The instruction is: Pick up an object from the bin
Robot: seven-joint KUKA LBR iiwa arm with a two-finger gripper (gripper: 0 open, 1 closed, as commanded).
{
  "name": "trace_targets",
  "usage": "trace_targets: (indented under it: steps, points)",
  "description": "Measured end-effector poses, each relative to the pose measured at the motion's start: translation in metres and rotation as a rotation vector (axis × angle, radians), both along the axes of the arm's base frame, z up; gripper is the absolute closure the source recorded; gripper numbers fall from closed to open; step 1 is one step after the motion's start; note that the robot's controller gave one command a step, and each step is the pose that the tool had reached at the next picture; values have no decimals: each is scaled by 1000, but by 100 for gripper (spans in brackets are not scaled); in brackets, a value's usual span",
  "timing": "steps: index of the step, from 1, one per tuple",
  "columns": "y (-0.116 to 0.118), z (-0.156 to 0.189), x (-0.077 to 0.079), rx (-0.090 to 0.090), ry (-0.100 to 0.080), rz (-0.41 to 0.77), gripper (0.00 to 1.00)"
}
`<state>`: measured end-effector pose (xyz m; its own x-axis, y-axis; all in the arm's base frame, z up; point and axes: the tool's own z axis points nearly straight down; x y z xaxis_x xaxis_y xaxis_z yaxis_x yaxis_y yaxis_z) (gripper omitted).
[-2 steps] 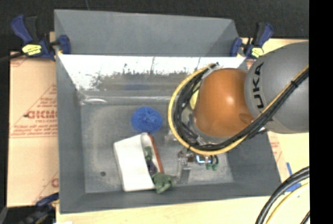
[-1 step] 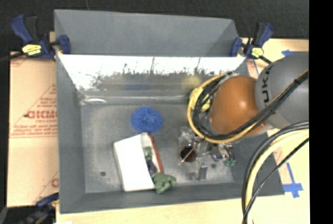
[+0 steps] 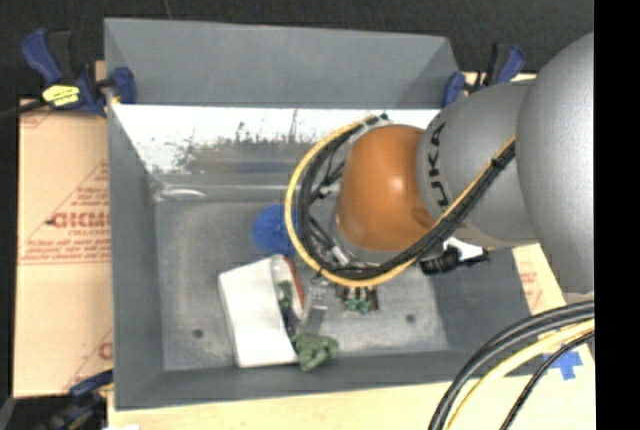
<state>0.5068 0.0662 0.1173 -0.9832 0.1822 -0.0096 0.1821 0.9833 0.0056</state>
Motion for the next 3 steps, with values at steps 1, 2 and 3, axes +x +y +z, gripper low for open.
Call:
trace_targets:
  steps: [1,2,3]
  points:
    - [-87,-17,16,-8,2,400,0]
    - [20,-46,75,4,-9,149,0]
    - [-95,-40,39,-27,-40,456,100]
